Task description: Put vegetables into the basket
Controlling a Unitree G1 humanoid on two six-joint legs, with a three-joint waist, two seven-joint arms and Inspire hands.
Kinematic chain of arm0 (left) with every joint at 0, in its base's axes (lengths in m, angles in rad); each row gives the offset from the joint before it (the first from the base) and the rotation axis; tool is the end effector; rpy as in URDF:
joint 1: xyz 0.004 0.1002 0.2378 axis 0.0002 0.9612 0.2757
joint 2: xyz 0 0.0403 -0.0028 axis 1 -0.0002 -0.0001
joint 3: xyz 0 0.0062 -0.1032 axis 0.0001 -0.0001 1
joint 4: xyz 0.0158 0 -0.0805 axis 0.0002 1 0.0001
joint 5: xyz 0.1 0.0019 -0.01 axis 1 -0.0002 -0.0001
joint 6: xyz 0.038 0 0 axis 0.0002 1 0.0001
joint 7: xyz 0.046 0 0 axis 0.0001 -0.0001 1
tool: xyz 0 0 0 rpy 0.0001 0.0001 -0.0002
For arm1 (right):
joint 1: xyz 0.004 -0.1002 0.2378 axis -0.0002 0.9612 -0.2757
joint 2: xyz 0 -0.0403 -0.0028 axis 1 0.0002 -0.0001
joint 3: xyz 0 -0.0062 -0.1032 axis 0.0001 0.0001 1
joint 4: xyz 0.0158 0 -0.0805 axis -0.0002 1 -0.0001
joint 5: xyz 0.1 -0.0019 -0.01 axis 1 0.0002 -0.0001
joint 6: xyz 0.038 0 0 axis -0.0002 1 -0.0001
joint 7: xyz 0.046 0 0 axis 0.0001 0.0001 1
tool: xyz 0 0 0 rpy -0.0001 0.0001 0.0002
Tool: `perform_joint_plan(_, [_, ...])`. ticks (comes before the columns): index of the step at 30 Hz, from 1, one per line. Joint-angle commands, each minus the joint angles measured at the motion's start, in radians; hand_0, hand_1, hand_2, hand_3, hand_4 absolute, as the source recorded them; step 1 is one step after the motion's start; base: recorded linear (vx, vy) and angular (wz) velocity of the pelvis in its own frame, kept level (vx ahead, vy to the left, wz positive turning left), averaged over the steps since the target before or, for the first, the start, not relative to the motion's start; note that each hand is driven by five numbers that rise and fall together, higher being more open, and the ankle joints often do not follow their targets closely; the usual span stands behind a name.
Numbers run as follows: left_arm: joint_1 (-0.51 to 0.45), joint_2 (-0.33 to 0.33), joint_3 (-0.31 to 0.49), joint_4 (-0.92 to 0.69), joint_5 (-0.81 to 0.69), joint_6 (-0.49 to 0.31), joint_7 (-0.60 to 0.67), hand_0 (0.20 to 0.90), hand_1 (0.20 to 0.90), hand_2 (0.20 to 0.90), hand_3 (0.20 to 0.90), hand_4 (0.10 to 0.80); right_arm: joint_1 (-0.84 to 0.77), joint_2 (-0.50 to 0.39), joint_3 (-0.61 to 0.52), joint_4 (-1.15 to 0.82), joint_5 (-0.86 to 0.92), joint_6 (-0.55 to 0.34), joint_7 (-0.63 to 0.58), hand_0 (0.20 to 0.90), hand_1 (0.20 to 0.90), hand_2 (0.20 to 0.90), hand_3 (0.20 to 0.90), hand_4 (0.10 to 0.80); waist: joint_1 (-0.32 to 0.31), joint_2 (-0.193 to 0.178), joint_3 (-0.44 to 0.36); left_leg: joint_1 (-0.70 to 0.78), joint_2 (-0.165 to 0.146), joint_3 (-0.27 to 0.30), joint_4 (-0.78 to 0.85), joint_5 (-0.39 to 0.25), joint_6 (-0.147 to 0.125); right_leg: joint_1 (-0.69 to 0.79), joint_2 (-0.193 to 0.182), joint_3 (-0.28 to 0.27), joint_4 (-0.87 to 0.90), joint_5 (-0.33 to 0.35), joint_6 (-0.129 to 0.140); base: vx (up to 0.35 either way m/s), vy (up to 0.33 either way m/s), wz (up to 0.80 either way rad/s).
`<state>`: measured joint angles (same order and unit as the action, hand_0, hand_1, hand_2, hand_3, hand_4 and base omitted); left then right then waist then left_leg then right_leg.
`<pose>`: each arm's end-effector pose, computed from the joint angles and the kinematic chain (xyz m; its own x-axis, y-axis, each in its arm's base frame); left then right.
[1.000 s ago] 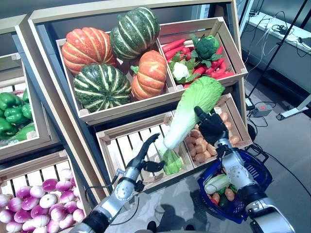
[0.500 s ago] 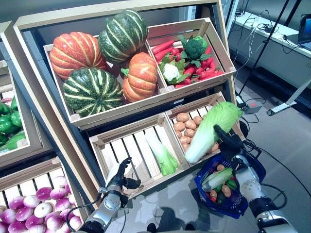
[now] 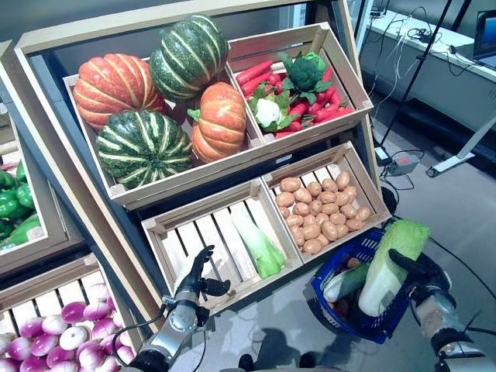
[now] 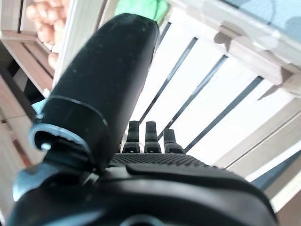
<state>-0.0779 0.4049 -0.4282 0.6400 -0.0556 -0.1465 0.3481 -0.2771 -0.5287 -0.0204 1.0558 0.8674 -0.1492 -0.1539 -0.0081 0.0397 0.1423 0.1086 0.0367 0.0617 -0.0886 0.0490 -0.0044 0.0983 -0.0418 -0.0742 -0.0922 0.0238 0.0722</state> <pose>0.1755 0.1998 -0.0481 0.9204 0.1415 -0.3645 0.0680 0.8601 0.5055 0.1958 -0.3171 -0.0168 0.6539 -0.5821 -0.4834 0.7025 0.7042 0.1023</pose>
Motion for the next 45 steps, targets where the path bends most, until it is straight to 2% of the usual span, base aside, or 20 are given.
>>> perform_joint_plan(1, [-0.167, 0.044, -0.041, -0.117, -0.028, -0.115, 0.086, 0.9, 0.9, 0.9, 0.9, 0.8, -0.216, -0.108, -0.037, 0.016, -0.063, -0.11, -0.077, 0.3, 0.3, 0.3, 0.3, 0.4, 0.04, -0.037, 0.042, -0.067, -0.025, -0.029, 0.099, -0.049, -0.008, -0.045, -0.029, -0.055, 0.084, 0.037, -0.037, -0.144, -0.021, 0.04])
perform_joint_plan(4, [-0.225, 0.07, -0.035, -0.197, -0.018, -0.147, 0.123, 0.9, 0.9, 0.9, 0.9, 0.8, -0.271, -0.153, -0.034, 0.006, -0.087, -0.129, -0.118, 0.3, 0.3, 0.3, 0.3, 0.4, 0.044, -0.027, 0.132, -0.182, -0.04, -0.034, 0.239, -0.071, -0.011, -0.135, -0.043, -0.088, 0.21, -0.006, -0.052, -0.279, -0.036, 0.07])
perform_joint_plan(8, [-0.27, 0.086, -0.028, -0.265, -0.041, -0.177, 0.16, 0.9, 0.9, 0.9, 0.9, 0.8, -0.317, -0.181, -0.007, -0.04, -0.088, -0.14, -0.173, 0.3, 0.3, 0.3, 0.3, 0.4, 0.036, -0.023, 0.229, -0.328, -0.04, -0.013, 0.437, -0.127, -0.004, -0.268, -0.068, -0.114, 0.39, -0.057, -0.073, -0.201, -0.047, 0.1])
perform_joint_plan(14, [-0.276, 0.096, -0.039, -0.32, -0.021, -0.209, 0.202, 0.9, 0.9, 0.9, 0.9, 0.8, -0.363, -0.207, 0.0, -0.071, -0.103, -0.129, -0.19, 0.3, 0.3, 0.3, 0.3, 0.4, 0.039, -0.009, 0.293, -0.521, -0.065, -0.023, 0.671, -0.195, 0.013, -0.439, -0.083, -0.108, 0.625, -0.13, -0.103, -0.079, -0.042, 0.09])
perform_joint_plan(20, [-0.308, 0.105, -0.047, -0.383, 0.026, -0.276, 0.272, 0.9, 0.9, 0.9, 0.9, 0.8, -0.422, -0.237, 0.012, -0.042, -0.103, -0.111, -0.2, 0.3, 0.3, 0.3, 0.3, 0.4, 0.035, 0.014, 0.33, -0.662, -0.076, -0.009, 0.842, -0.25, 0.031, -0.59, -0.107, -0.097, 0.821, -0.187, -0.114, -0.072, 0.01, 0.03])
perform_joint_plan(25, [-0.341, 0.11, -0.052, -0.408, 0.065, -0.292, 0.311, 0.9, 0.9, 0.9, 0.9, 0.8, -0.435, -0.229, 0.005, -0.029, -0.068, -0.093, -0.167, 0.3, 0.3, 0.3, 0.3, 0.4, 0.025, 0.033, 0.343, -0.726, -0.076, 0.001, 0.93, -0.277, 0.037, -0.664, -0.116, -0.085, 0.92, -0.214, -0.121, -0.035, 0.049, -0.01])
perform_joint_plan(26, [-0.344, 0.11, -0.054, -0.407, 0.063, -0.289, 0.311, 0.9, 0.9, 0.9, 0.9, 0.8, -0.435, -0.228, 0.004, -0.022, -0.067, -0.087, -0.151, 0.554, 0.554, 0.554, 0.554, 0.569, 0.024, 0.035, 0.343, -0.732, -0.075, 0.002, 0.943, -0.28, 0.037, -0.671, -0.118, -0.084, 0.935, -0.22, -0.122, 0.0, 0.0, 0.0])
perform_joint_plan(27, [-0.345, 0.11, -0.054, -0.407, 0.061, -0.289, 0.311, 0.9, 0.9, 0.9, 0.9, 0.8, -0.433, -0.227, 0.003, -0.02, -0.061, -0.08, -0.139, 0.554, 0.554, 0.554, 0.554, 0.569, 0.024, 0.036, 0.343, -0.735, -0.074, 0.002, 0.948, -0.281, 0.037, -0.674, -0.118, -0.084, 0.94, -0.222, -0.123, 0.009, 0.024, -0.03])
perform_joint_plan(28, [-0.349, 0.108, -0.057, -0.398, 0.056, -0.29, 0.313, 0.9, 0.9, 0.9, 0.9, 0.8, -0.434, -0.227, 0.005, -0.005, -0.044, -0.073, -0.114, 0.9, 0.9, 0.9, 0.9, 0.8, 0.023, 0.039, 0.345, -0.738, -0.071, 0.002, 0.963, -0.281, 0.036, -0.68, -0.122, -0.085, 0.957, -0.229, -0.125, 0.0, 0.0, 0.0])
perform_joint_plan(45, [-0.303, 0.125, -0.07, -0.407, 0.072, -0.289, 0.317, 0.9, 0.9, 0.9, 0.9, 0.8, -0.378, -0.223, -0.024, 0.037, -0.043, -0.059, -0.044, 0.9, 0.9, 0.9, 0.9, 0.8, 0.026, 0.027, 0.34, -0.668, -0.054, -0.007, 0.946, -0.24, 0.029, -0.598, -0.113, -0.086, 0.922, -0.222, -0.132, 0.016, -0.002, -0.01])
